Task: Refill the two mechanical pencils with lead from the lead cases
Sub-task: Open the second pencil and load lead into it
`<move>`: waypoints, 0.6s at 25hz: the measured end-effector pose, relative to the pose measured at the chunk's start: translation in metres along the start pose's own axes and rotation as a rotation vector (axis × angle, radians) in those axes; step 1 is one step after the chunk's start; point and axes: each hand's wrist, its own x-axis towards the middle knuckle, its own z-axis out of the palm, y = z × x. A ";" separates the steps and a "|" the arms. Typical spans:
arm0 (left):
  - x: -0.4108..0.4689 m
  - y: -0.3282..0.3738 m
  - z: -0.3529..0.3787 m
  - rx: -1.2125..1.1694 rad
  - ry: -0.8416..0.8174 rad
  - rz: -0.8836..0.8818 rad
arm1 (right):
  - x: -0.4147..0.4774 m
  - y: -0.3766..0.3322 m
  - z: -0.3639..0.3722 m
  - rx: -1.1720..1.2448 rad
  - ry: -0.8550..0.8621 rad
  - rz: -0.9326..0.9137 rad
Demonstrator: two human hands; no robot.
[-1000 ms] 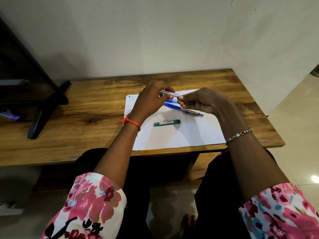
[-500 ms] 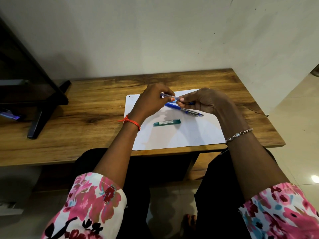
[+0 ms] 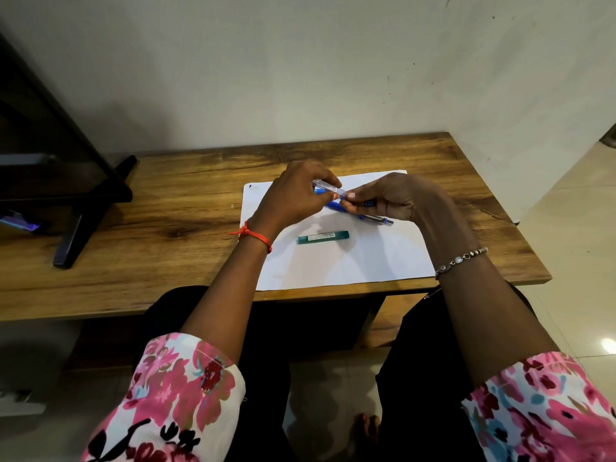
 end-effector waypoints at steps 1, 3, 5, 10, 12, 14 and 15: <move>0.000 0.000 0.000 0.000 0.003 0.005 | 0.000 0.000 0.000 0.003 -0.002 -0.003; 0.000 0.000 -0.001 0.003 0.006 0.009 | 0.000 0.000 0.000 0.004 -0.002 -0.004; 0.001 0.000 -0.002 0.000 0.006 0.009 | 0.000 -0.001 0.001 0.003 0.002 0.010; 0.001 0.001 -0.002 -0.038 0.012 -0.001 | -0.001 -0.002 0.000 0.004 0.000 0.015; 0.001 0.002 -0.003 -0.074 0.020 -0.027 | -0.001 -0.003 -0.001 0.013 0.004 -0.009; 0.002 0.001 -0.003 -0.099 0.027 -0.046 | -0.001 -0.004 -0.002 -0.024 0.024 -0.030; 0.002 0.001 -0.003 -0.107 0.031 -0.051 | -0.002 -0.004 -0.002 -0.065 0.037 -0.042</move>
